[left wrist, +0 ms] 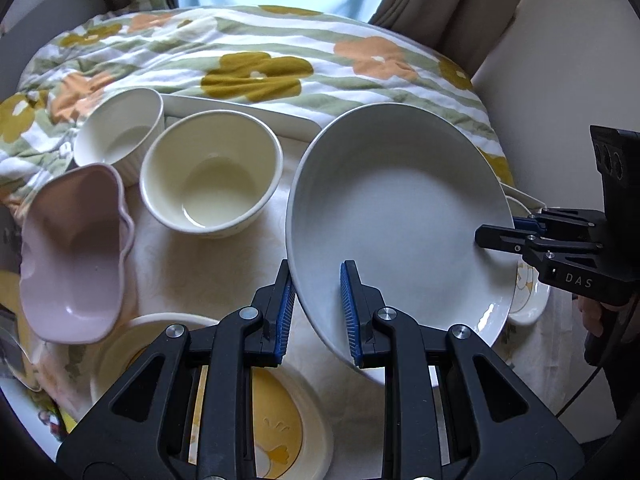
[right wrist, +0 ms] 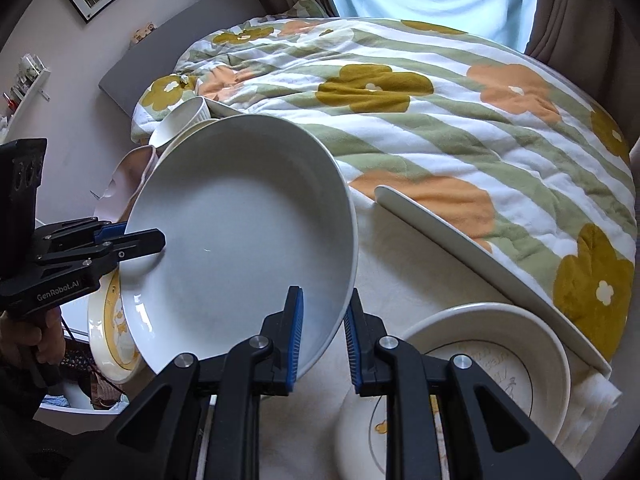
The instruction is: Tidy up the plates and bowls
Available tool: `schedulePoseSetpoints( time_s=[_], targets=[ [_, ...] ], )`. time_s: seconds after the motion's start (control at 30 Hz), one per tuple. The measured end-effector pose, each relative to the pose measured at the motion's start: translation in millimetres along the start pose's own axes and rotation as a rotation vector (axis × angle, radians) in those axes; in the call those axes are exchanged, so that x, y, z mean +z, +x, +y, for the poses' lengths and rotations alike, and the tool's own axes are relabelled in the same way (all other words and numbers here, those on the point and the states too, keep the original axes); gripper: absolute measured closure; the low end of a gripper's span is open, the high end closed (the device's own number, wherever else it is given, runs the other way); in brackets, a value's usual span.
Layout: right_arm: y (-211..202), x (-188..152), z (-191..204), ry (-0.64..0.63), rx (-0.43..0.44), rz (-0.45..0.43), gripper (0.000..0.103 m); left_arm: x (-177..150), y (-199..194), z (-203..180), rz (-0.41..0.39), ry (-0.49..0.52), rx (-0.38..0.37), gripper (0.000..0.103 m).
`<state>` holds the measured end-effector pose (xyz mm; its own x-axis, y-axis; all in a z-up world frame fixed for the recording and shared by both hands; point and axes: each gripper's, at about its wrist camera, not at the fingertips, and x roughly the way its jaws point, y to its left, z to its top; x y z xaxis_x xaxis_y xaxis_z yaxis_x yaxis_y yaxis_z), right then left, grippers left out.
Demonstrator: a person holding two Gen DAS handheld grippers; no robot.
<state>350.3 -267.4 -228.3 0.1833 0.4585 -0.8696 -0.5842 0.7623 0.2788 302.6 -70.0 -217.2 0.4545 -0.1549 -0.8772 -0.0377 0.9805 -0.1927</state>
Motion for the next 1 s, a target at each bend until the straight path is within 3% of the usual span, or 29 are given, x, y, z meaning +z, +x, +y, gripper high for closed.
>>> schedulePoseSetpoints(
  time_s=[0.27,0.47,0.7,1.0],
  targets=[
    [-12,-38,73,0.093,-0.029,-0.002,0.085,-46,-52,39,0.021,0.082,-0.039,0.084],
    [2,-73,128,0.243,-0.028,0.016,0.085,-81,-71,86,0.061,0.132,-0.075,0.084],
    [25,-89,174,0.337,-0.105,0.017,0.085,-101,-58,131,0.119,0.160,-0.131,0.084],
    [41,-93,196,0.373,-0.184,0.020,0.085,-105,-35,155,0.170,0.155,-0.162,0.084]
  ],
)
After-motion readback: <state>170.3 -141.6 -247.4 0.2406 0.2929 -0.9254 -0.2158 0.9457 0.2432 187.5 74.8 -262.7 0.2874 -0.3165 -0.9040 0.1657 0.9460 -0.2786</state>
